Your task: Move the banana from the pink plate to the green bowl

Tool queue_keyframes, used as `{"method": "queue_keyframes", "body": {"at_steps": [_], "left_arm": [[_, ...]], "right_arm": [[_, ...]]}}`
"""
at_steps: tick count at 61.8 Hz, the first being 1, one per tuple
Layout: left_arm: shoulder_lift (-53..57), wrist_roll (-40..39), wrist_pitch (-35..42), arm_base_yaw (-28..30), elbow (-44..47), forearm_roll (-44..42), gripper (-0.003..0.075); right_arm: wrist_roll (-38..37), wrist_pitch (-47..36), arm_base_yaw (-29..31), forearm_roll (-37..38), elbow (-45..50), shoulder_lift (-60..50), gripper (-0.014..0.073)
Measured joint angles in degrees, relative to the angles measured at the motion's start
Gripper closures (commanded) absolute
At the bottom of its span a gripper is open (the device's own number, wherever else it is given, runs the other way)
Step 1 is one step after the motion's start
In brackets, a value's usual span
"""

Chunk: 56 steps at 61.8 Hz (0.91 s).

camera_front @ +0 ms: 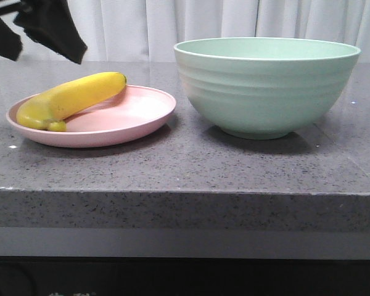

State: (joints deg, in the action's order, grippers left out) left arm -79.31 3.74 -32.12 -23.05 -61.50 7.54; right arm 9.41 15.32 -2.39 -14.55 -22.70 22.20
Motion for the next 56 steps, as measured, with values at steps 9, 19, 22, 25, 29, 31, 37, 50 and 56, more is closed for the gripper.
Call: {"method": "queue_keyframes", "body": {"at_steps": [9,19,22,25,29,31,37,50,56], "left_arm": [[-3.2,0.0,-1.2,0.0,-1.1,0.0,0.0247],[-5.6,0.0,-1.9,0.0,-1.4,0.0,0.0247],[-6.0,0.0,-2.0,0.0,-1.4,0.0,0.0247],[-6.4,0.0,-2.0,0.0,-1.4,-0.1,0.0247],[-6.5,0.0,-2.0,0.0,-1.5,-0.1,0.0247],[-6.7,0.0,-2.0,0.0,-1.5,-0.1,0.0247],[-7.1,0.0,-1.9,0.0,-1.5,-0.1,0.0247],[-9.4,0.1,-1.4,0.0,-1.6,-0.2,0.0247],[-10.3,0.1,-1.4,0.0,-1.6,-0.2,0.0247]], "right_arm": [[0.0,0.0,0.0,0.0,0.0,0.0,-0.0039],[0.0,0.0,0.0,0.0,0.0,0.0,-0.0039],[0.0,0.0,0.0,0.0,0.0,0.0,-0.0039],[0.0,0.0,0.0,0.0,0.0,0.0,-0.0039],[0.0,0.0,0.0,0.0,0.0,0.0,-0.0039],[0.0,0.0,0.0,0.0,0.0,0.0,-0.0039],[0.0,0.0,0.0,0.0,0.0,0.0,-0.0039],[0.0,0.0,0.0,0.0,-0.1,0.0,-0.0039],[0.0,0.0,0.0,0.0,-0.1,0.0,-0.0039]]}}
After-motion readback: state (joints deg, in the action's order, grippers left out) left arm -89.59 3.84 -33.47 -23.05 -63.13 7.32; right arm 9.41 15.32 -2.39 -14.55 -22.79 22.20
